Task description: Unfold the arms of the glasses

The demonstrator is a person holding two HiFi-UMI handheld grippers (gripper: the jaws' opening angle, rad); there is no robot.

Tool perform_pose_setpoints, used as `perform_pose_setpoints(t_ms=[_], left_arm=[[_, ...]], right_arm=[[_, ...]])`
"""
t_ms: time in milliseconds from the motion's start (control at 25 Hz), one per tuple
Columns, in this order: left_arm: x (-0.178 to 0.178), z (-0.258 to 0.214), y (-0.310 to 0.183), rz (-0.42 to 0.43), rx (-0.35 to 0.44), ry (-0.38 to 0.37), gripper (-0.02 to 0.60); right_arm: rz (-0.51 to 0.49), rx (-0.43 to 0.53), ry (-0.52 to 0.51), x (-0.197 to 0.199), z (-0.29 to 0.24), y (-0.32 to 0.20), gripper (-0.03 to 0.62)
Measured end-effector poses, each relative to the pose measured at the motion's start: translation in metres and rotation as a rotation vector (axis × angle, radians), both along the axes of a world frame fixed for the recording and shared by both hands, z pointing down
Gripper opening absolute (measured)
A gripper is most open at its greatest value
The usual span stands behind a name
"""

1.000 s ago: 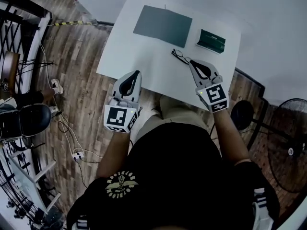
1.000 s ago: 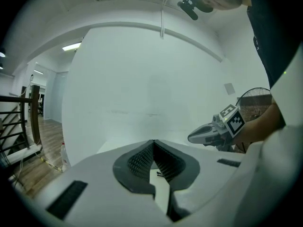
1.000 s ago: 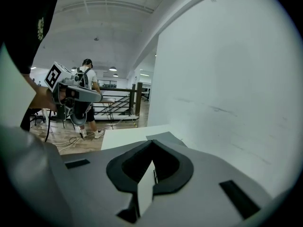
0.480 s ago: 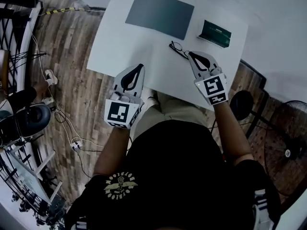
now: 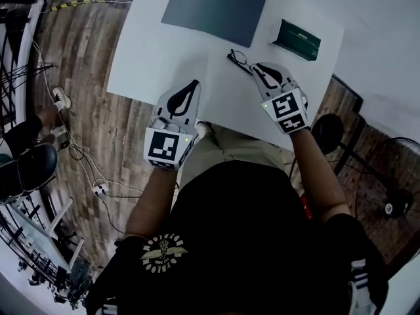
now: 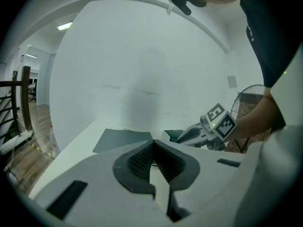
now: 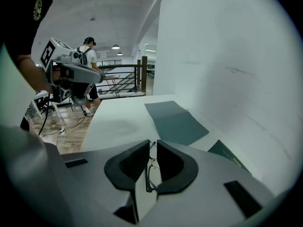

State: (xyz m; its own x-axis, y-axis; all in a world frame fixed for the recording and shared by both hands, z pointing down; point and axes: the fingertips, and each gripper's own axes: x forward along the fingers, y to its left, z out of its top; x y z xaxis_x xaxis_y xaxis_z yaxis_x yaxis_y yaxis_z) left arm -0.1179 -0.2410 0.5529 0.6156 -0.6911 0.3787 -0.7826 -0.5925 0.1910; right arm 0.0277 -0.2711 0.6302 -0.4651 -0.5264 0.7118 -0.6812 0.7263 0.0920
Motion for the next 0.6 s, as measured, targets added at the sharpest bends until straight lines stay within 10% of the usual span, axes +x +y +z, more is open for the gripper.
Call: perform_pose_setpoints(t_ms=[600], left_arm=[[-0.013,0.025,-0.002,-0.017,-0.059,-0.008,0.006]], right_arm=[[-0.028,-0.145,0.146,-0.008,0.07,-0.004,0.143]])
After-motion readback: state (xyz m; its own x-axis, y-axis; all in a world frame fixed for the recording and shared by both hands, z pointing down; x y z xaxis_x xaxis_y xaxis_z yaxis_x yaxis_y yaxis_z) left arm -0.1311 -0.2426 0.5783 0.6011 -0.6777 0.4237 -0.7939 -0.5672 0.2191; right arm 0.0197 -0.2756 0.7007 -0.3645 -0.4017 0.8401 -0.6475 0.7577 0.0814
